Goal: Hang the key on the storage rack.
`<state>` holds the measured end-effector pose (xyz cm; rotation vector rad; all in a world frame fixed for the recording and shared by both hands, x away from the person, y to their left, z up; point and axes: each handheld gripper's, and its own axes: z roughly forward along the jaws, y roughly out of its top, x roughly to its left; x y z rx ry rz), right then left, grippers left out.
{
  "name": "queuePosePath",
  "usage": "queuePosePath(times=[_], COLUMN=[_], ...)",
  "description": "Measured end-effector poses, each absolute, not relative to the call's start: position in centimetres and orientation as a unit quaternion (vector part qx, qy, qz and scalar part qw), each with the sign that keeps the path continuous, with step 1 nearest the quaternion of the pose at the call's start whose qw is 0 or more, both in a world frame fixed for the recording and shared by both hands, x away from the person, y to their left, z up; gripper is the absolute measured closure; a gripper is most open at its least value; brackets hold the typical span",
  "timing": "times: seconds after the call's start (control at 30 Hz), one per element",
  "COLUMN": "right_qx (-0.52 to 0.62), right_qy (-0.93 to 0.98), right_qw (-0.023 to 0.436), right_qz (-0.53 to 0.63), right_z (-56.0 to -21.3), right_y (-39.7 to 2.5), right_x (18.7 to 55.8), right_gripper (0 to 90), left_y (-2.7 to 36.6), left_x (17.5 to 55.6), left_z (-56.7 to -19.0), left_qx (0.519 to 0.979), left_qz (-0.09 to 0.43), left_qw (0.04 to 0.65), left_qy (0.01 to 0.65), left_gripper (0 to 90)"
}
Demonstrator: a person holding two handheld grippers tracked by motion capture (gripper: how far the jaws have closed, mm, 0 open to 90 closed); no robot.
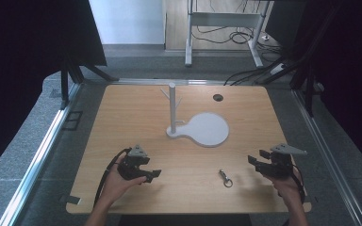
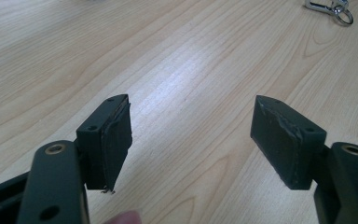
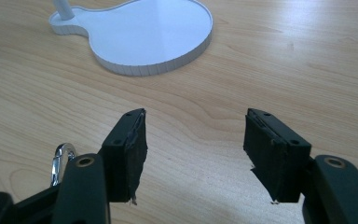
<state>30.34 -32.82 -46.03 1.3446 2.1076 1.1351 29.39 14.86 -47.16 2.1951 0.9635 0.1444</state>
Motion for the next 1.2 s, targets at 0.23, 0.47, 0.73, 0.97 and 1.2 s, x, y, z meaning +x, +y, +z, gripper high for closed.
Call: queuePosePath(times=[0.23,0.47,0.73,0.97,1.2], right_qx=[0.466,0.446,0.431,0.434,0.422], right_qy=[0.76,0.768,0.78,0.789,0.812], right_qw=[0.21,0.211,0.193,0.18,0.156], right_qz=[0.401,0.408,0.41,0.396,0.372], right_z=[-44.6,-43.2,-43.0,-42.9,-42.8], right_y=[-32.7,-32.6,-32.2,-31.4,-30.4], right_x=[29.5,28.6,28.8,29.2,29.4], right_gripper=[42.9,47.4,51.0,54.2,57.1], left_y=[14.7,14.8,14.9,14.9,14.8], left_x=[29.5,29.5,29.5,29.2,29.1], left_z=[-47.1,-47.1,-47.2,-46.6,-46.7], left_qx=[0.854,0.854,0.853,0.851,0.854], left_qz=[0.058,0.06,0.059,0.062,0.06], left_qw=[0.36,0.356,0.351,0.358,0.354], left_qy=[0.371,0.375,0.381,0.379,0.376], left_gripper=[29.6,29.7,29.8,29.9,29.9])
